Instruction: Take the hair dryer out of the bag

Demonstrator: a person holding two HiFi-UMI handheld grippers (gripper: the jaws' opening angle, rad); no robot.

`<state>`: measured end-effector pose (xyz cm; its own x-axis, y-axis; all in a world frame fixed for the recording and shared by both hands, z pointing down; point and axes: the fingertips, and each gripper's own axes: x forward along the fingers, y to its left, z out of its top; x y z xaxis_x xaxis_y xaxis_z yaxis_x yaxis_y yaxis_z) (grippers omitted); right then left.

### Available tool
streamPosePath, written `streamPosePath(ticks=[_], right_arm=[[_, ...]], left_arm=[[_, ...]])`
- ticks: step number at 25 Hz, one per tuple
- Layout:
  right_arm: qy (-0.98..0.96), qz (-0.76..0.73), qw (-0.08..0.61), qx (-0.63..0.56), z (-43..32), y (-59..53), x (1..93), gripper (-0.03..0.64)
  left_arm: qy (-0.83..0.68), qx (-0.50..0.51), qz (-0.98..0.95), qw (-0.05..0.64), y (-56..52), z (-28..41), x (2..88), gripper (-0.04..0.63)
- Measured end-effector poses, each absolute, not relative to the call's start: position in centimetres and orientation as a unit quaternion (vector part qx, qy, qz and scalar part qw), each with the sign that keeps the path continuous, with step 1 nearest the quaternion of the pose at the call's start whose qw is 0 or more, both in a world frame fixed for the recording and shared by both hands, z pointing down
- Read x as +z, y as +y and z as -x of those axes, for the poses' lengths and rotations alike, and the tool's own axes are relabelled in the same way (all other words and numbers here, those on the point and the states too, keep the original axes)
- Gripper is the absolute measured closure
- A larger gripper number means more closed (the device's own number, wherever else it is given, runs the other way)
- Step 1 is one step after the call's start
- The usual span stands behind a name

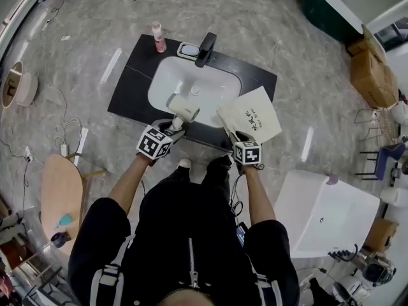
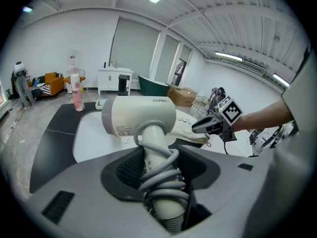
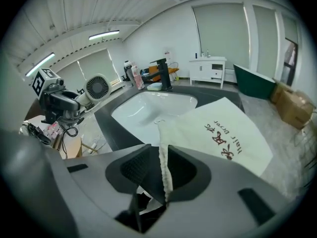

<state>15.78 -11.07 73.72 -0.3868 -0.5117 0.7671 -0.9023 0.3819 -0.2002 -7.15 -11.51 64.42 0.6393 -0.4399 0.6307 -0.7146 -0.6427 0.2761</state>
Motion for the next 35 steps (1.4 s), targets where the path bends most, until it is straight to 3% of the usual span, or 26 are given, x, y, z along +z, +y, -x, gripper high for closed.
streamPosePath(ticks=[22,35], right_arm=[[-0.804,-0.546,0.168,0.165,-14.5,-15.2,56.2,0.606],[-0.795,-0.591,0.093,0.094,-15.8,-14.8,46.9,0.607]], left_arm=[[-0.355,0.161,-0.907,0.158,-17.1,7.2,53.1,0.37],[-0.373,0.111,-0.916,0.098,-18.0,8.0,46.1,0.37]])
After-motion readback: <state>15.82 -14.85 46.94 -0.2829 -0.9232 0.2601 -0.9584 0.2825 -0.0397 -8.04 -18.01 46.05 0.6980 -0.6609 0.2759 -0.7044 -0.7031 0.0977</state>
